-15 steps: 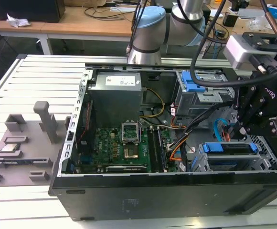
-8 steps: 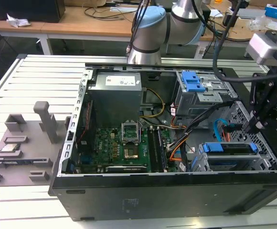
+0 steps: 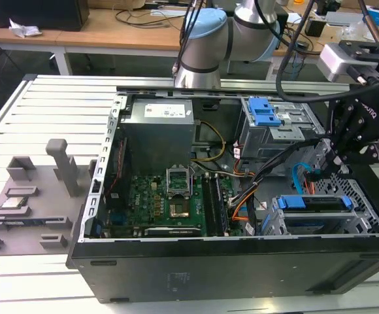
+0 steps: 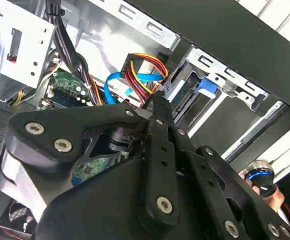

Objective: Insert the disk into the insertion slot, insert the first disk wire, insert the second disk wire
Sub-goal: 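Insert the first disk wire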

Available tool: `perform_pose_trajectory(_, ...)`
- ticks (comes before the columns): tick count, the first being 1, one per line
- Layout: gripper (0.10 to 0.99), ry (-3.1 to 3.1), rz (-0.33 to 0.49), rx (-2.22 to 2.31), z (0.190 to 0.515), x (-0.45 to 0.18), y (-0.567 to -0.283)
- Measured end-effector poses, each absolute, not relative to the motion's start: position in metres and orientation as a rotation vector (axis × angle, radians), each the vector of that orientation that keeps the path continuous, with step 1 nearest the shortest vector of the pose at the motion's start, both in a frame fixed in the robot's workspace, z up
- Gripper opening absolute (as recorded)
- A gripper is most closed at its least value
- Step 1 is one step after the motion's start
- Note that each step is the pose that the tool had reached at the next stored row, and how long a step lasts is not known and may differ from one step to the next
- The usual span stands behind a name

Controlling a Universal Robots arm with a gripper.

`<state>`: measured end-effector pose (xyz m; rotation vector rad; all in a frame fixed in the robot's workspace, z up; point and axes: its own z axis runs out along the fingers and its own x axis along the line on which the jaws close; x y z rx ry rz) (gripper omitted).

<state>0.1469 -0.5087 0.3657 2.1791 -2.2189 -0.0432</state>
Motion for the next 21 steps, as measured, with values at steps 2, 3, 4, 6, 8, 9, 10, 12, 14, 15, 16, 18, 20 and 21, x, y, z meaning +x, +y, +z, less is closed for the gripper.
perform_pose_trajectory(2,0.106,-2.219,-0.043,2.179,0.366,0.147,-0.509)
perform_pose_trajectory(3,0.114,-2.219,-0.043,2.179,0.366,0.147,-0.509)
perform_pose_trajectory(4,0.169,-2.219,-0.043,2.179,0.366,0.147,-0.509)
perform_pose_trajectory(6,0.298,-2.219,-0.043,2.179,0.366,0.147,-0.509)
perform_pose_trajectory(8,0.298,-2.218,-0.042,2.178,0.365,0.147,-0.509)
perform_pose_trajectory(9,0.361,-2.218,-0.04,2.177,0.365,0.147,-0.509)
perform_pose_trajectory(10,0.361,-2.215,-0.034,2.174,0.363,0.146,-0.508)
perform_pose_trajectory(12,0.361,-2.212,-0.027,2.171,0.36,0.145,-0.508)
perform_pose_trajectory(14,0.361,-2.209,-0.02,2.169,0.357,0.144,-0.508)
perform_pose_trajectory(15,0.361,-2.208,-0.017,2.167,0.356,0.144,-0.508)
perform_pose_trajectory(16,0.361,-2.205,-0.011,2.164,0.355,0.144,-0.508)
perform_pose_trajectory(18,0.361,-2.203,-0.005,2.162,0.355,0.144,-0.508)
perform_pose_trajectory(20,0.361,-2.203,-0.005,2.162,0.355,0.144,-0.508)
perform_pose_trajectory(21,0.349,-2.203,-0.005,2.162,0.355,0.144,-0.508)
